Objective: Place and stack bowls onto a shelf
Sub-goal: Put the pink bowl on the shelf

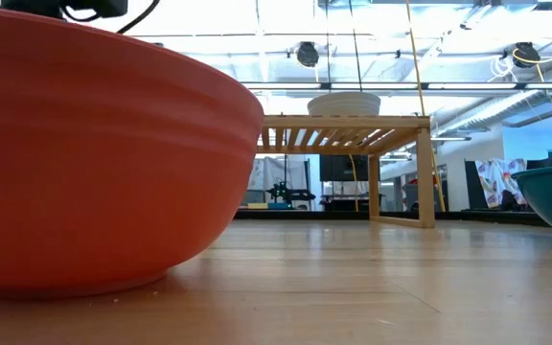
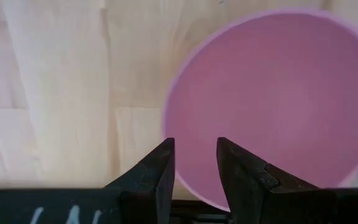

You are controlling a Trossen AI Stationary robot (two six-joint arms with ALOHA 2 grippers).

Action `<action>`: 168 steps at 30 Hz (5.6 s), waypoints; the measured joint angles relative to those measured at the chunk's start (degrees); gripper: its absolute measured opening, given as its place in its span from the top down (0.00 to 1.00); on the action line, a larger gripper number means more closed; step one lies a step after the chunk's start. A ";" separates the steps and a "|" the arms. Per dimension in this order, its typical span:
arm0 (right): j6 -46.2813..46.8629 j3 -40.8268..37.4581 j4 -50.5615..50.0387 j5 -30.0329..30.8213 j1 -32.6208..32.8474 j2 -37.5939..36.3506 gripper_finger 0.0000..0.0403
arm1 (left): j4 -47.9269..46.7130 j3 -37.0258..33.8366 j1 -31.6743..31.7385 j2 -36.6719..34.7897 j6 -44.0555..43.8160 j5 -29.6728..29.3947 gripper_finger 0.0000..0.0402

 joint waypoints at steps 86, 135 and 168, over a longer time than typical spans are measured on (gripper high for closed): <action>0.00 0.00 -0.02 -0.11 0.00 0.00 0.90 | 6.22 -8.70 15.45 -0.29 2.93 8.53 0.69; -0.26 0.00 -0.02 -0.11 0.00 0.00 0.90 | 12.08 -11.05 15.45 -0.26 -2.39 9.16 0.86; -1.53 0.00 0.00 -0.04 0.00 0.00 0.90 | -14.19 18.16 15.77 -0.24 -2.99 2.57 0.97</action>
